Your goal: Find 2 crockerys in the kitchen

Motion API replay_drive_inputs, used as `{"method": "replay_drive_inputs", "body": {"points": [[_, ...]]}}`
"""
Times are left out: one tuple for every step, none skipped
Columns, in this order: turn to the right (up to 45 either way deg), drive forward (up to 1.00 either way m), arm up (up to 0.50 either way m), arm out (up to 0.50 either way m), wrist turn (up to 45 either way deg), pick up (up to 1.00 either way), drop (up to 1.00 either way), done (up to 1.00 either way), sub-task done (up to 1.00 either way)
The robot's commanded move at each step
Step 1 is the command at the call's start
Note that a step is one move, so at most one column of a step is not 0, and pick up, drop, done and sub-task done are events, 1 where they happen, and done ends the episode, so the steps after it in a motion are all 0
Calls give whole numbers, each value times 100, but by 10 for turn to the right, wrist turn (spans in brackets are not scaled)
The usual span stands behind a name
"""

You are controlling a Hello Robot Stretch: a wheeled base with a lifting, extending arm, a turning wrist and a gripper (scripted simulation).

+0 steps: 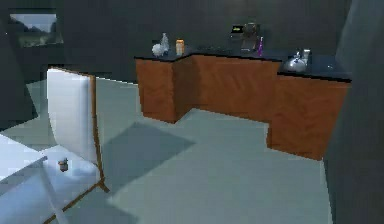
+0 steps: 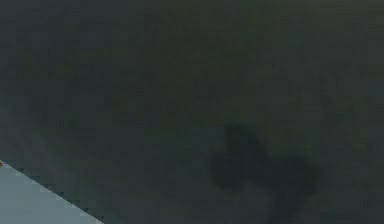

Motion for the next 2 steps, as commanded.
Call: {"method": "replay_drive_inputs", "body": {"points": [[0,100,0,0,0,0,0,0,0],[0,100,0,0,0,0,0,0,0]]}}
